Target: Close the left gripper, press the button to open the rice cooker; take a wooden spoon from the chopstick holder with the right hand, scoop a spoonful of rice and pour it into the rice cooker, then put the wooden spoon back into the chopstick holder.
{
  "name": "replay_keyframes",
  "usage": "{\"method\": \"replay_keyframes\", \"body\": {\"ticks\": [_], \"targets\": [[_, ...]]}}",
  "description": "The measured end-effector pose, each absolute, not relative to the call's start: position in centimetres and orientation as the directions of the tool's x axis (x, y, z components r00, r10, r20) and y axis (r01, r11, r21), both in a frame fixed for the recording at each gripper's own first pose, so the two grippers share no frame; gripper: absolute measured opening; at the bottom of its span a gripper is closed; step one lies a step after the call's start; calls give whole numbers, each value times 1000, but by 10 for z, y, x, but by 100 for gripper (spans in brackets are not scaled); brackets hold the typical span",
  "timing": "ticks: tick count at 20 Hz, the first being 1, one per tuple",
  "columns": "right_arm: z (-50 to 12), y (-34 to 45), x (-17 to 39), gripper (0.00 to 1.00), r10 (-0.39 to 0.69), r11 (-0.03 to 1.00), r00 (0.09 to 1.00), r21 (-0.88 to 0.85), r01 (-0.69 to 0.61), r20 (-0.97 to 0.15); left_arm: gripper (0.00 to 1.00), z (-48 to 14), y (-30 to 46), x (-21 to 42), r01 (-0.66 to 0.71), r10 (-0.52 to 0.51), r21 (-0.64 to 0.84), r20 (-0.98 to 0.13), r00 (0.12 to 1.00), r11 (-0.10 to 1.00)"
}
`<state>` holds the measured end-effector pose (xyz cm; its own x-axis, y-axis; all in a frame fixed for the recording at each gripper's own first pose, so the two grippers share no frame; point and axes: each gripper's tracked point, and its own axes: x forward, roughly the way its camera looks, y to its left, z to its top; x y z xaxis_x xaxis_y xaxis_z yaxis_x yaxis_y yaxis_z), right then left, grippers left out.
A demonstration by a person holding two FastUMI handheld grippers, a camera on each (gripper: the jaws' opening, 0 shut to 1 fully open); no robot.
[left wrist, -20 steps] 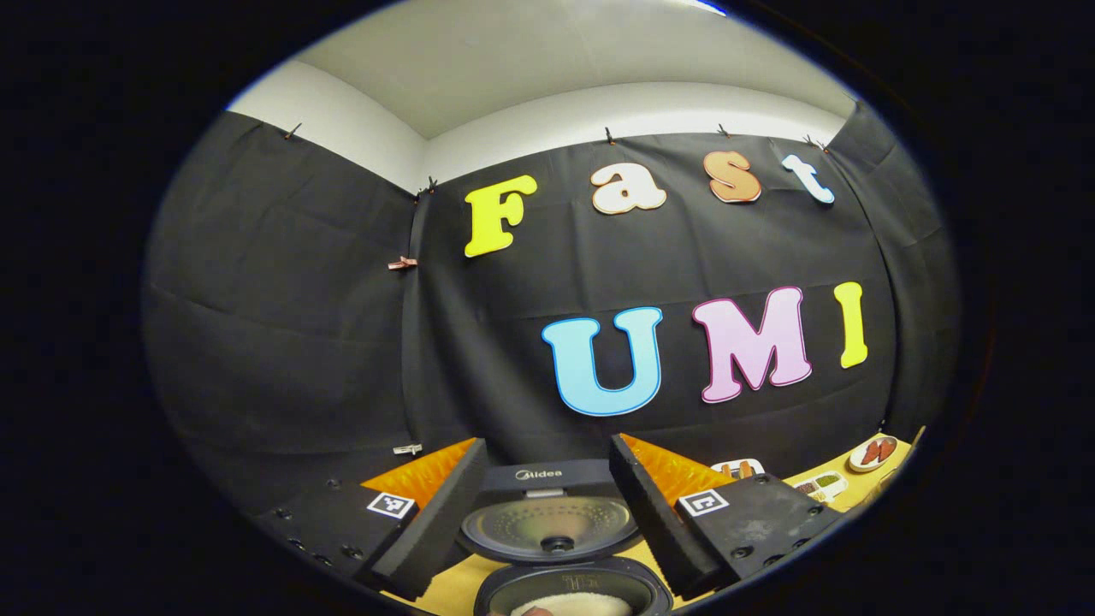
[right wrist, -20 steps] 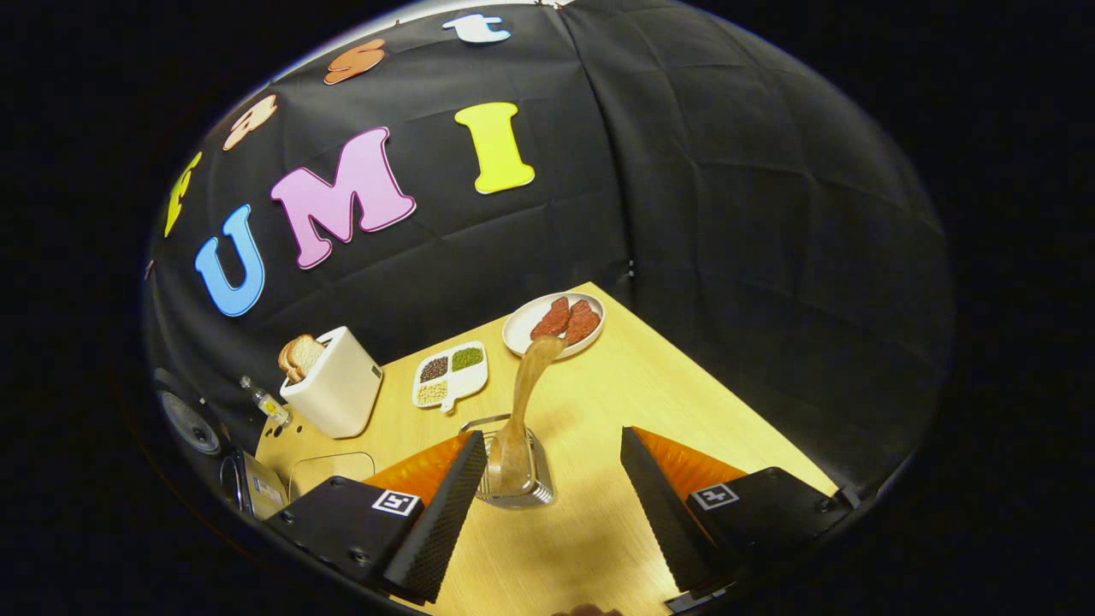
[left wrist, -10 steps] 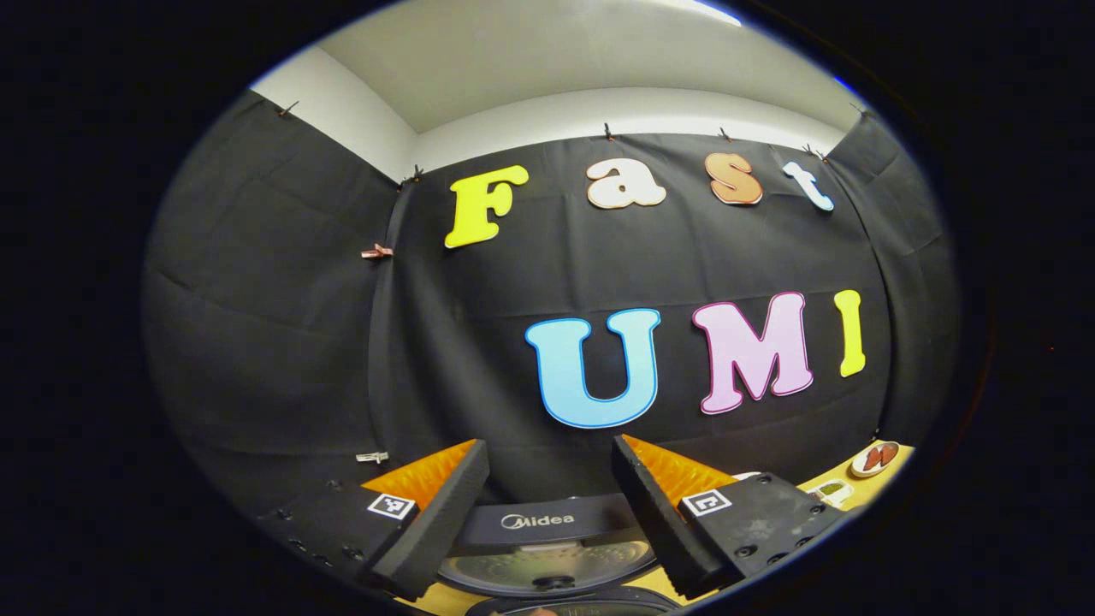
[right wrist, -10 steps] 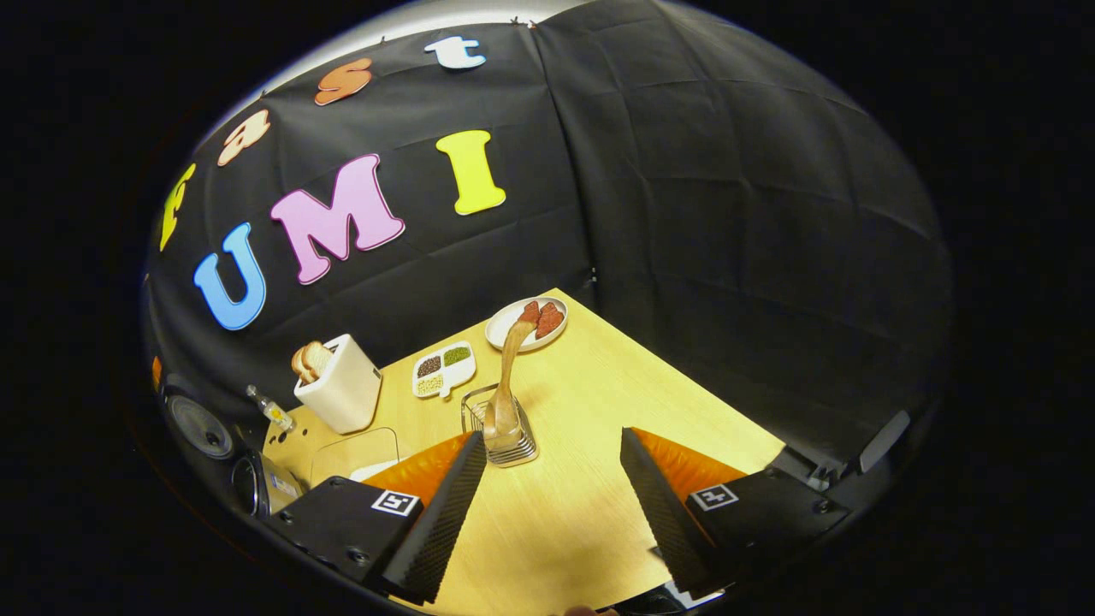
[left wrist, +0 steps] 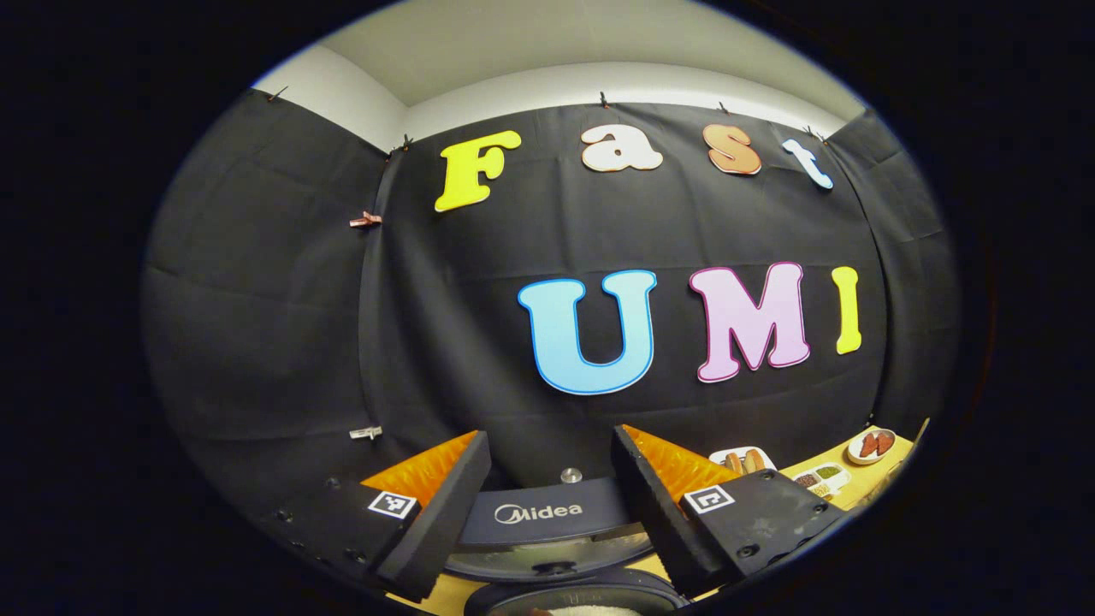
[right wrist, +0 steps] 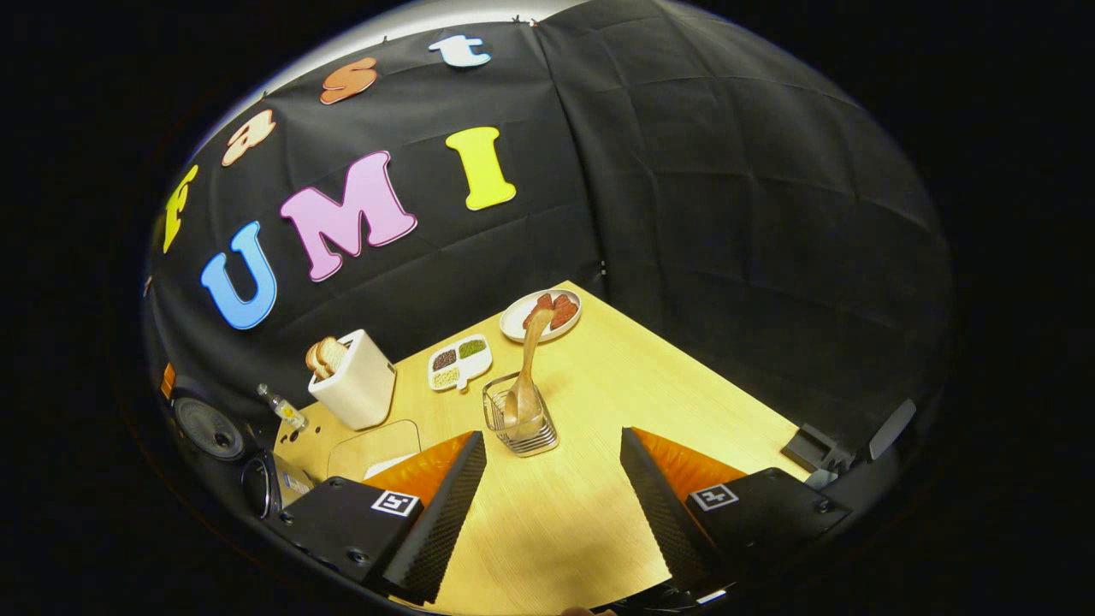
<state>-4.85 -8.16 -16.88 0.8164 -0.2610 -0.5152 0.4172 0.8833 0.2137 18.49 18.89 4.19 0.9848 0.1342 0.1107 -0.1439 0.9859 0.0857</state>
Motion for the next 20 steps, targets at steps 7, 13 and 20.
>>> {"method": "replay_keyframes", "body": {"ticks": [7,13,20], "targets": [[-188,-57,-38,99,-166,922,816,207,328,-554,100,-7,169,116,-191,187,-19,-133,973,981],[-200,-40,-35,99,-89,945,810,207,252,-580,98,-84,149,61,-222,216,13,-300,929,975],[-212,-33,-32,99,-55,965,796,174,198,-603,100,-185,143,35,-221,211,21,-401,892,975]]}}
